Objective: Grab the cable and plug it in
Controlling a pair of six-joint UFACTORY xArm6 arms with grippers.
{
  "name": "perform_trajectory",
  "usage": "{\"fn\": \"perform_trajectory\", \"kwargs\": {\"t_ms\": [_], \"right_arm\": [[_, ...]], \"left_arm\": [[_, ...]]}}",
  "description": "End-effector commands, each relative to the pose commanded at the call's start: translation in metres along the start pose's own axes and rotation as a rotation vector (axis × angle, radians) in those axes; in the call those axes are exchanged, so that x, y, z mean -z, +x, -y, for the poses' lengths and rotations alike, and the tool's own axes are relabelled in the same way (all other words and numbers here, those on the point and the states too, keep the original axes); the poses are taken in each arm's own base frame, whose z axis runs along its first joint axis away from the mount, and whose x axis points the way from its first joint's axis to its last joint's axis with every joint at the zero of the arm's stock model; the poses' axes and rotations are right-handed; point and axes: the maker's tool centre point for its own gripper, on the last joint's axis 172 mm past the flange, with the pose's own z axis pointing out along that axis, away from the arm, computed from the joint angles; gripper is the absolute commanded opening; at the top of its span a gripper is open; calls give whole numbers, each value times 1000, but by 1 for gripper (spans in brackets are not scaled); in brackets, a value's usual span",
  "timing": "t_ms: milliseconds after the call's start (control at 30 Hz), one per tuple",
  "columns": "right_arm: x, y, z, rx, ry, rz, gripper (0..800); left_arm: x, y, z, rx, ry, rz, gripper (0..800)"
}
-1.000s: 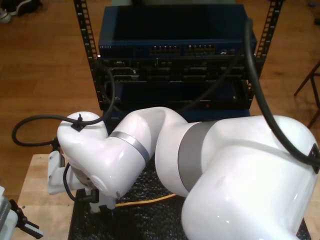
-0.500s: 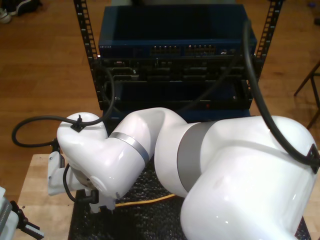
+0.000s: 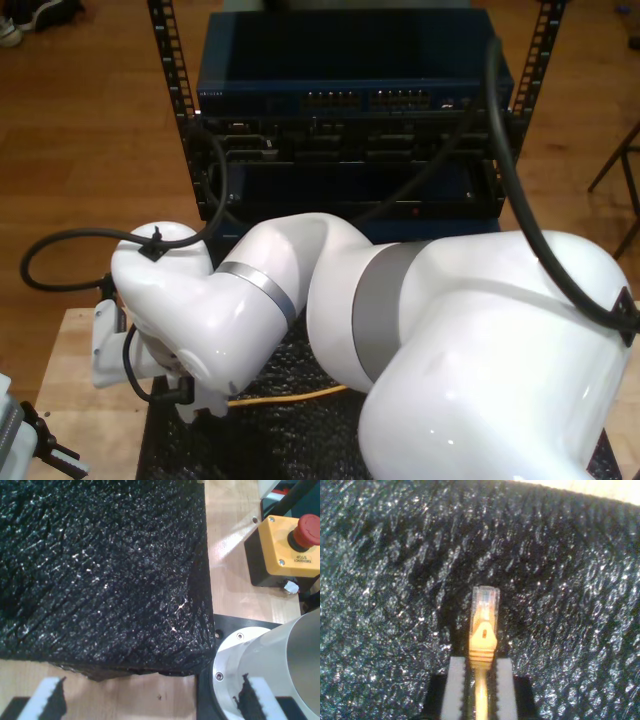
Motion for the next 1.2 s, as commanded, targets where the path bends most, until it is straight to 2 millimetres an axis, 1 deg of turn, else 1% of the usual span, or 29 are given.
{"fn": "perform_trajectory", "kwargs": {"t_ms": [100,333,433,533,600,733,867,933,1033,1200], "right_arm": [[-1,-1,1,2,2,2,8],[0,-1,0,3,0,2,6],[6,-2,-3,2,-7,-5,6],[21,-4,-9,-2,-27,-24,6],[31,-10,-18,-13,-41,-34,6],[42,-25,-32,-31,-54,-43,6],[44,-43,-45,-40,-55,-43,6],[48,-53,-54,-50,-59,-49,4],[53,-73,-69,-71,-66,-52,4],[69,-83,-76,-56,-73,-79,4]], "left_arm": [[0,0,0,0,0,0,800],[0,0,0,0,-1,-1,800],[0,1,-1,0,-2,-2,800],[0,1,-1,0,-2,-2,800],[0,1,-1,0,-3,-3,800],[-1,2,-2,0,-7,-6,800],[0,1,-1,0,-6,-5,800],[-2,2,-2,-1,-12,-10,800],[-1,2,-2,-1,-13,-10,800],[3,3,0,-7,-10,-2,800]]}}
